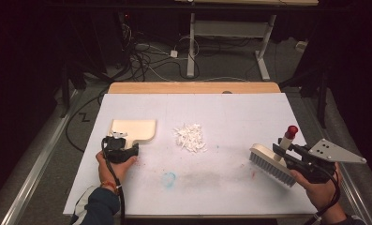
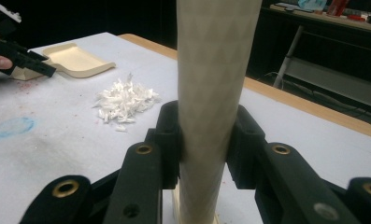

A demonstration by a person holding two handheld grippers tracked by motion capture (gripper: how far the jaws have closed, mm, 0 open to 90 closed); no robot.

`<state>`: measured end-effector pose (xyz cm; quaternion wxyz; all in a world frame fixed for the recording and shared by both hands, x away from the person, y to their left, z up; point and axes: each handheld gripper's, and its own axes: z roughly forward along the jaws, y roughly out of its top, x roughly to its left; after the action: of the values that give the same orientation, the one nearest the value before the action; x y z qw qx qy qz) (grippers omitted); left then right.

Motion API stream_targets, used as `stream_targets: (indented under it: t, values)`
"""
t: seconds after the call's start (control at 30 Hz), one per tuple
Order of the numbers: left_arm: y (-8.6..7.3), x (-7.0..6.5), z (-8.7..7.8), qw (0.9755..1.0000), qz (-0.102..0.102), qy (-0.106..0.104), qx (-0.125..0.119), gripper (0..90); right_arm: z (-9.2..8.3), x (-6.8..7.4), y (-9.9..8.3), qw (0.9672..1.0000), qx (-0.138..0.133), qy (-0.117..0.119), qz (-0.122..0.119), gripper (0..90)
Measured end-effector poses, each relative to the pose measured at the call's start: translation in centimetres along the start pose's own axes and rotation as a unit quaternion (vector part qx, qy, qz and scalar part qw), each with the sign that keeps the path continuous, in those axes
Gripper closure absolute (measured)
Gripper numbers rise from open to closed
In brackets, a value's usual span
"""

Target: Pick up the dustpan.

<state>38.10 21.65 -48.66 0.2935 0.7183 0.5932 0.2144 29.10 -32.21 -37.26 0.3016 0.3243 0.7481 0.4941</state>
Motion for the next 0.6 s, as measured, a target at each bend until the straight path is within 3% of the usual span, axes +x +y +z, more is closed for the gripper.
stream_targets:
  t: [0.2, 0.6]
  values:
    - [0.5, 0.2, 0.1, 0.9998, 0.019, -0.009, 0.008, 63.2, 0.2, 0.1, -0.1, 1.0000, 0.002, 0.004, 0.000, 70.5]
    - [1.4, 0.5, -0.8, 0.9984, 0.048, -0.020, 0.022, 63.9, 0.3, 0.2, -0.2, 1.0000, 0.006, 0.005, -0.004, 70.5]
